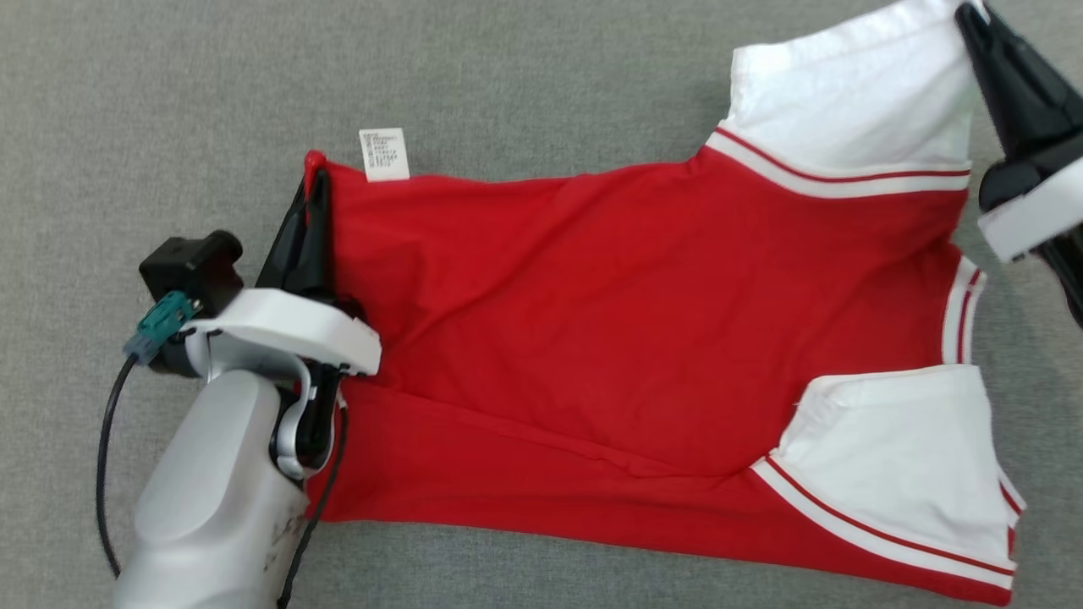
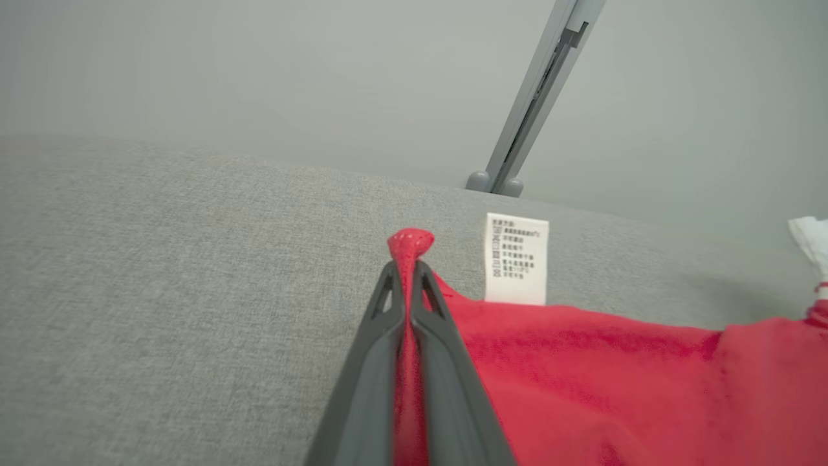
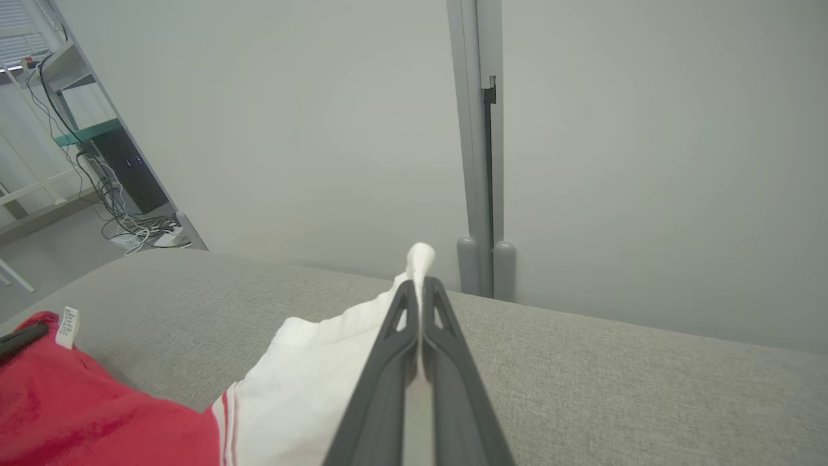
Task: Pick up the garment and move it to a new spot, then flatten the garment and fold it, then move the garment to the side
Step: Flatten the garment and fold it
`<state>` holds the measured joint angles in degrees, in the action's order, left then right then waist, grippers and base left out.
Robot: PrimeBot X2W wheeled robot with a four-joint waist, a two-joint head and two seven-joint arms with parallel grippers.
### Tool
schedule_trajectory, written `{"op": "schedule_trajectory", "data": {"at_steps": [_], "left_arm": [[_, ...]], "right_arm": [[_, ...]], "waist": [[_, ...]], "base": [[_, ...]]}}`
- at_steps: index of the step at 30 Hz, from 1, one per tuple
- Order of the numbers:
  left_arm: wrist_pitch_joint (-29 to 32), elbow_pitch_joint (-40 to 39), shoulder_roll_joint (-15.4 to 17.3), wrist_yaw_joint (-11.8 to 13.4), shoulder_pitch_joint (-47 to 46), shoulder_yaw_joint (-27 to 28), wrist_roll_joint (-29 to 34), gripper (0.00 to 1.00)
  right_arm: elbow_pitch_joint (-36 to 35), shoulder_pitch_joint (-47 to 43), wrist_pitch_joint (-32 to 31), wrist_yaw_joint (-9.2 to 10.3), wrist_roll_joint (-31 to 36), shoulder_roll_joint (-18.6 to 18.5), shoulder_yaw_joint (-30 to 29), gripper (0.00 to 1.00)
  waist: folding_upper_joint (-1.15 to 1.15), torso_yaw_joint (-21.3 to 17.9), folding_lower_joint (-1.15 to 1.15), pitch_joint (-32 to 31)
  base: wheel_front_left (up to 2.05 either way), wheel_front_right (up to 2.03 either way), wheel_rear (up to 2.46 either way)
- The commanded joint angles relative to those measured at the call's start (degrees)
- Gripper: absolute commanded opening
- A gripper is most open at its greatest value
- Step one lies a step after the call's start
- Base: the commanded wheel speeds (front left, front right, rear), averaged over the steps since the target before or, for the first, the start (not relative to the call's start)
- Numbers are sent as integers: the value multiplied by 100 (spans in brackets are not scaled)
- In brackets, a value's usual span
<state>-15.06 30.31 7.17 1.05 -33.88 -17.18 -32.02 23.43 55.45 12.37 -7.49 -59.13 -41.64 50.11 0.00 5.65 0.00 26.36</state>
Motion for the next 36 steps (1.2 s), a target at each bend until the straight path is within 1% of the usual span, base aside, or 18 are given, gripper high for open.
{"op": "schedule_trajectory", "data": {"at_steps": [1, 3, 4, 5, 7, 8, 9, 13, 17, 20, 25, 30, 31, 32, 33, 34, 35, 36], "left_arm": [[62, -229, 134, 53, 243, 72, -76, 0], [101, -345, 170, 69, 369, 93, -119, 0], [187, -606, 254, 100, 622, 150, -195, 0], [187, -606, 254, 100, 622, 150, -195, 0], [292, -889, 303, 120, 908, 211, -310, 0], [394, -1215, 329, 108, 1193, 291, -496, 0], [394, -1215, 329, 108, 1193, 291, -496, 0], [626, -1852, 446, 220, 1768, 372, -676, 0], [867, -2429, 545, 323, 2303, 437, -868, 0], [1006, -2773, 546, 373, 2646, 497, -1053, 0], [1145, -3020, 542, 355, 3173, 581, -1368, 0], [1223, -2953, 558, 315, 3501, 572, -1518, 0], [1236, -2908, 563, 301, 3537, 555, -1518, 0], [1245, -2854, 567, 308, 3566, 524, -1505, 6], [1237, -2798, 567, 306, 3586, 511, -1497, 29], [1216, -2741, 581, 299, 3586, 487, -1452, 57], [1160, -2699, 593, 319, 3575, 473, -1379, 100], [1094, -2658, 596, 355, 3575, 444, -1289, 100]], "right_arm": [[-172, -316, 141, 0, -99, -81, -73, 0], [-251, -468, 176, 0, -109, -108, -99, 0], [-443, -844, 224, 0, -156, -104, -128, 0], [-443, -844, 224, 0, -156, -104, -128, 0], [-635, -1258, 253, 0, -260, -83, -188, 0], [-788, -1658, 269, 0, -276, -73, -241, 0], [-788, -1658, 269, 0, -276, -73, -241, 0], [-980, -2482, 282, 0, -363, 74, -451, 0], [-1115, -3231, 286, 0, -340, 310, -832, 0], [-1197, -3669, 286, 0, -274, 444, -1028, 0], [-1197, -4227, 286, 0, -190, 616, -1254, 0], [-1116, -4565, 275, 0, -92, 719, -1339, 0], [-1087, -4616, 253, 0, -67, 744, -1349, 16], [-1061, -4668, 236, 0, -71, 789, -1367, 35], [-1020, -4709, 217, 0, 0, 799, -1380, 50], [-984, -4744, 188, 0, 49, 823, -1400, 100], [-985, -4779, 190, 0, 79, 873, -1411, 100], [-964, -4806, 188, 0, 150, 895, -1443, 100]], "waist": [[0, -165, 0, -286], [0, -192, 0, -354], [0, -256, 0, -483], [0, -256, 0, -483], [0, -312, 0, -601], [0, -370, 0, -701], [0, -370, 0, -701], [0, -472, 0, -853], [0, -566, 0, -934], [0, -606, 0, -970], [0, -640, 0, -1056], [0, -614, 0, -1099], [0, -604, 0, -1098], [0, -596, 0, -1099], [0, -590, 0, -1099], [0, -586, 0, -1100], [0, -584, 0, -1098], [0, -582, 0, -1096]], "base": [[0, 0, 0], [0, 0, 0], [0, 0, 0], [0, 0, 0], [0, 0, 0], [0, 0, 0], [0, 0, 0], [0, 0, 0], [0, 0, 0], [0, 0, 0], [0, 0, 0], [0, 0, 0], [0, 0, 0], [0, 0, 0], [0, 0, 0], [0, 0, 0], [0, 0, 0], [0, 0, 0]]}}
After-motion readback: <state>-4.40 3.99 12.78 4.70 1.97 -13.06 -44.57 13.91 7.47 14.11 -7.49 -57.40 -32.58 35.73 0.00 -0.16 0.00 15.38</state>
